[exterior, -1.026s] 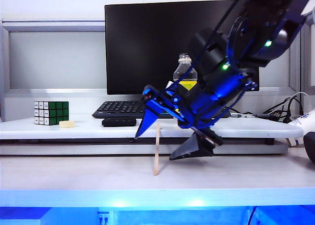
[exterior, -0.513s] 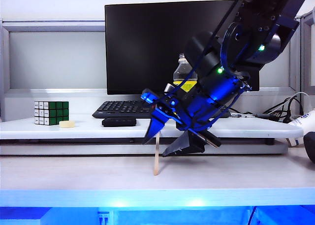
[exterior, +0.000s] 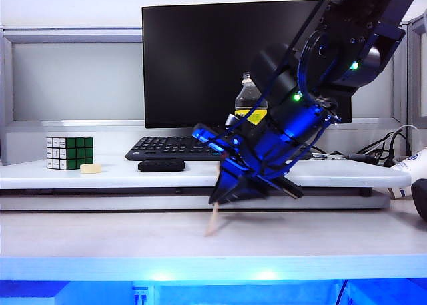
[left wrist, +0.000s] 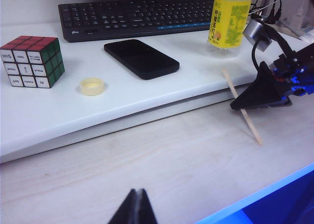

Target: Grab a stick from the table and stick it in a plastic bottle.

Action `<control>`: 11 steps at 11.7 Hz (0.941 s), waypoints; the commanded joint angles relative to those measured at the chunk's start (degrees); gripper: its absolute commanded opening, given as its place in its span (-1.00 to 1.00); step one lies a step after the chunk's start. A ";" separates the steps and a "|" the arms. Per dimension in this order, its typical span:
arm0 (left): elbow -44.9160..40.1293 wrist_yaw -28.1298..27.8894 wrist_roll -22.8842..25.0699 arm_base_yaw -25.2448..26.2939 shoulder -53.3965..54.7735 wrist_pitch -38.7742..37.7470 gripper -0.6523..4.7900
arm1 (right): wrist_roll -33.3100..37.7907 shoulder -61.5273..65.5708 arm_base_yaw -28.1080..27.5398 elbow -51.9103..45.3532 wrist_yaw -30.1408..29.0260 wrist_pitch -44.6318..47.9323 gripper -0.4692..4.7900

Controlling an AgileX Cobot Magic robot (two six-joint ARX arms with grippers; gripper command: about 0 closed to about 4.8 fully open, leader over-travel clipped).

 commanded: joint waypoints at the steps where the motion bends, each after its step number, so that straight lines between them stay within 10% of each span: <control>1: 0.15 0.85 0.11 0.07 0.04 -0.76 -0.78 | -0.33 -0.17 0.02 0.17 0.72 0.70 -0.86; 11: 0.15 0.94 0.00 0.04 0.04 -0.74 -0.78 | -3.39 -3.02 0.07 0.46 -1.73 0.83 -0.86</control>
